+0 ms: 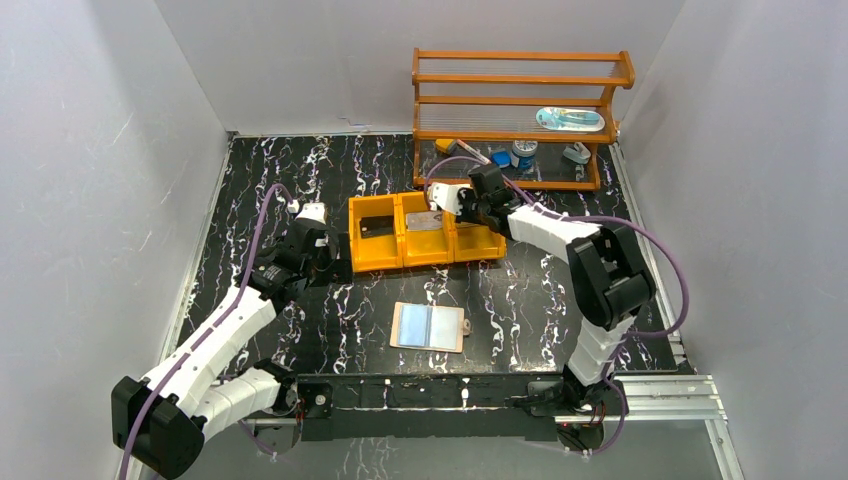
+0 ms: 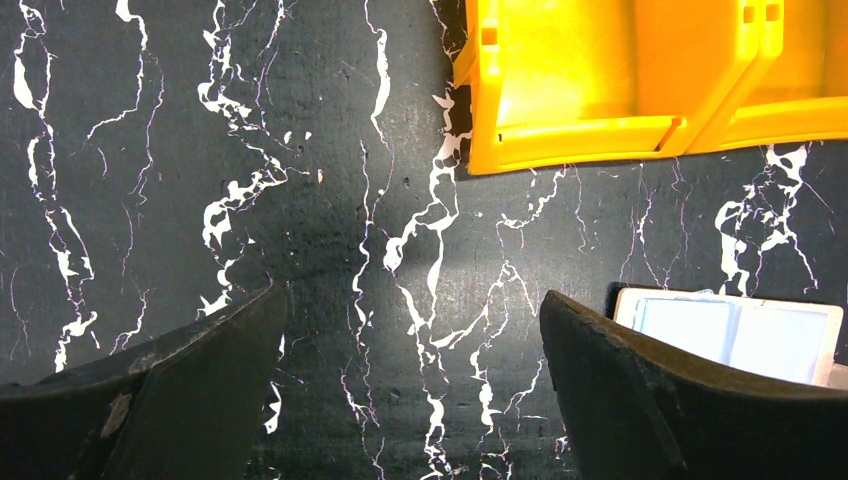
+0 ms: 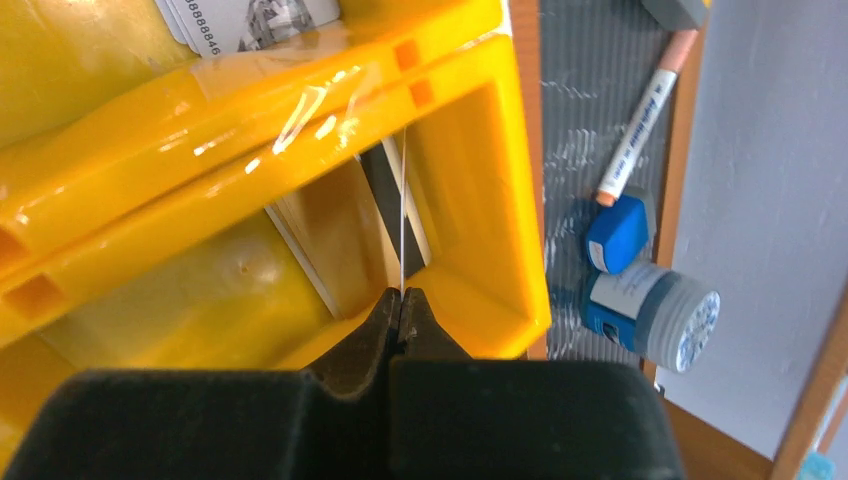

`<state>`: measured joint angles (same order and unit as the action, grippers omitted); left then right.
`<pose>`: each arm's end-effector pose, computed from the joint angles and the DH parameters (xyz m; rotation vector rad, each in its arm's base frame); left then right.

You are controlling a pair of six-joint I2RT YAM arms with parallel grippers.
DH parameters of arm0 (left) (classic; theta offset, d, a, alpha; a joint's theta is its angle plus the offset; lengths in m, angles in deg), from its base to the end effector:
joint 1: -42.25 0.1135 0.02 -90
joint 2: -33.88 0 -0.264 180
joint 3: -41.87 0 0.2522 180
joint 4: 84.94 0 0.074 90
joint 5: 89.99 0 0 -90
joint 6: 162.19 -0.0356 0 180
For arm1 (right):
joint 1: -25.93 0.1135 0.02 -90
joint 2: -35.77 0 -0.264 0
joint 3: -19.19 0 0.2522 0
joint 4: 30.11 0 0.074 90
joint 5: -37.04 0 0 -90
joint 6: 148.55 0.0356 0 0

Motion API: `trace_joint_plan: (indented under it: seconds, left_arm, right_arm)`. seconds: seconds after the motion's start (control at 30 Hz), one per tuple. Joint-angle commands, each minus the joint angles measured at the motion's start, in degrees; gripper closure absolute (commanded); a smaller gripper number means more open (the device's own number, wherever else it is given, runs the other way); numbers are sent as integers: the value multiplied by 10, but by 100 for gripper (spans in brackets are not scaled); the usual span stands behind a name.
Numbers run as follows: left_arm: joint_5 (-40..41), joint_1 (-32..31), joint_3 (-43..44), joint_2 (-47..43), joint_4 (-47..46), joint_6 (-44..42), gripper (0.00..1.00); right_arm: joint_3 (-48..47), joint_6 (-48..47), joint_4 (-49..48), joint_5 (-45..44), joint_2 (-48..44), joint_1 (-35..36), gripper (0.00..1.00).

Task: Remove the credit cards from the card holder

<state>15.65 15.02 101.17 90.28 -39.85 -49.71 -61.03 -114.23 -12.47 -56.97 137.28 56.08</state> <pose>0.1876 -0.0857 0.2734 -0.0441 2.2776 -0.1403 0.3410 0.1952 0.2118 -1.5161 1.6864 -0.3167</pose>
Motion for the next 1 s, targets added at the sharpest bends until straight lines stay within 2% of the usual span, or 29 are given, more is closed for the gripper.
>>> trace_joint_plan:
  seconds: [0.0, 0.17, 0.4, 0.6, 0.97]
  left_arm:
    - [-1, 2, 4, -10, -2, -8, 2]
    - [-4, 2, 3, -6, -4, -10, 2]
    - [-7, 2, 4, 2, -4, -13, 2]
    - [-7, 2, 4, 2, -4, -14, 2]
    - [-9, 2, 5, 6, -4, -16, 2]
  right_arm:
    - [-41, -66, -23, 8, 34, -4, 100]
    - [-31, -89, -76, 26, 28, -4, 100]
    - [-32, -111, -87, 1, 59, -6, 100]
    - [-51, -101, -68, 1, 78, -5, 91]
    - [-55, -69, -15, 0, 56, -5, 67]
